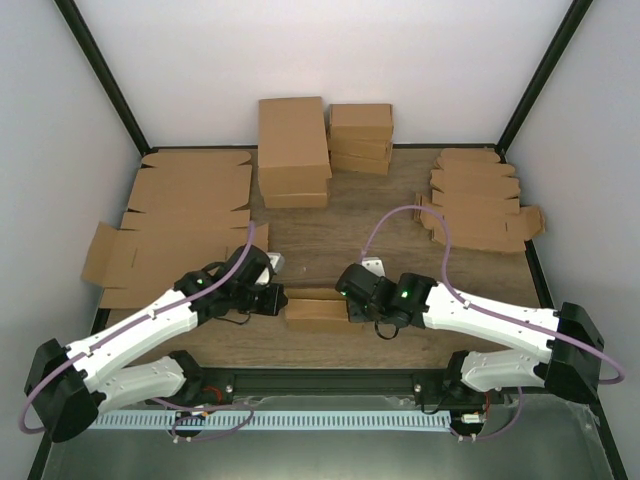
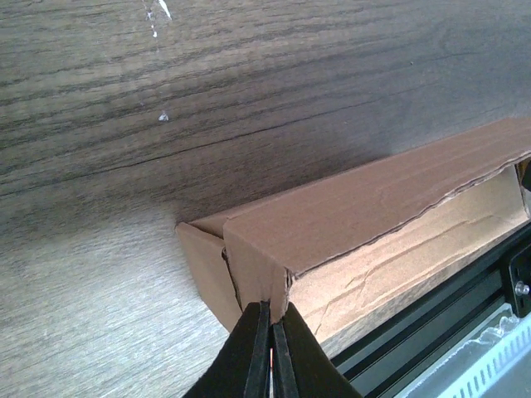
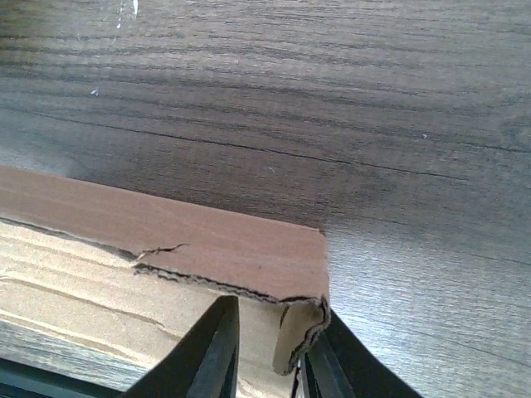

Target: Fold the paper box

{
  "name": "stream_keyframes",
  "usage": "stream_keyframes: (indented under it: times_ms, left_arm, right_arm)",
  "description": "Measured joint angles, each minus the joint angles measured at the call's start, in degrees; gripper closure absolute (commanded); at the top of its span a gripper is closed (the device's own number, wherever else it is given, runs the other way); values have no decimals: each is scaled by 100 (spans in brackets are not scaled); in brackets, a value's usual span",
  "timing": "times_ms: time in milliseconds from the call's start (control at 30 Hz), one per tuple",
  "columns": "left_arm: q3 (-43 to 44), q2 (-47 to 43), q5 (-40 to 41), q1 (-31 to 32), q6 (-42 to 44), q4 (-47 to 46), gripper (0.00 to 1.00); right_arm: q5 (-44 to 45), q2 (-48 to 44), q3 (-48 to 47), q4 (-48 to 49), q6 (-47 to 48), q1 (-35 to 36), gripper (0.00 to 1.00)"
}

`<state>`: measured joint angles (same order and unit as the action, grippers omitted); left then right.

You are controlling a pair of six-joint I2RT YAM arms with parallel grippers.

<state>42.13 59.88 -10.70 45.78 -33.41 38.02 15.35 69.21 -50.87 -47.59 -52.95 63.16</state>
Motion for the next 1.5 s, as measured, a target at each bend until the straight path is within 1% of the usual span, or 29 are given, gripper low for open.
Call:
stream_keyframes:
  times_ms: [33,200,267,367,400,467,533,567,667,733,867,1000,1133,1300,1400,1500]
  left_arm:
    - [26,13,7,7,9,42,96]
    - [63,33,33,55,22,111,96]
    - [63,33,46,92,0,109,96]
    - [61,31,46,188,-98,94,96]
    - [50,24,37,221,-138,66,96]
    - [0,-17,31,271,-234,4,96]
    - [-57,-83,31,293,-306,-28,96]
    - [-79,-109,31,299,-341,-39,96]
    - [-127,-155,31,304,-413,-90,96]
    - [-151,-179,35,313,-455,-109,96]
    - [-175,-219,79,321,-535,-105,96]
    - [-184,-229,122,330,-557,-109,96]
    - [-188,-234,94,354,-560,-122,96]
    - [-188,-232,59,367,-562,-131,96]
    - [-188,-232,46,374,-562,-131,96]
    - [-188,-229,48,378,-562,-131,96]
  right_arm:
    - [-13,0,0,0,28,0,63]
    - [-170,-50,22,76,179,7,49]
    - [-264,-146,109,192,234,7,46]
    - [-417,-321,337,380,280,7,39]
    - [-483,-376,433,461,286,7,35]
    - [-597,-520,658,675,310,4,25]
    - [-772,-791,883,988,378,2,14]
    - [-883,-966,1032,1161,455,4,10]
    - [-1119,-1401,1394,1576,590,4,7]
    - [-1191,-1547,1545,1768,660,2,1]
    - [-1239,-1561,1622,1996,737,2,0]
    - [-1174,-1593,1606,1939,675,4,0]
    - [-892,-1681,1515,1423,568,7,0]
    - [-577,-1587,944,623,555,7,0]
    - [-409,-1456,498,229,575,7,6]
    - [-308,-1397,68,-92,645,107,15]
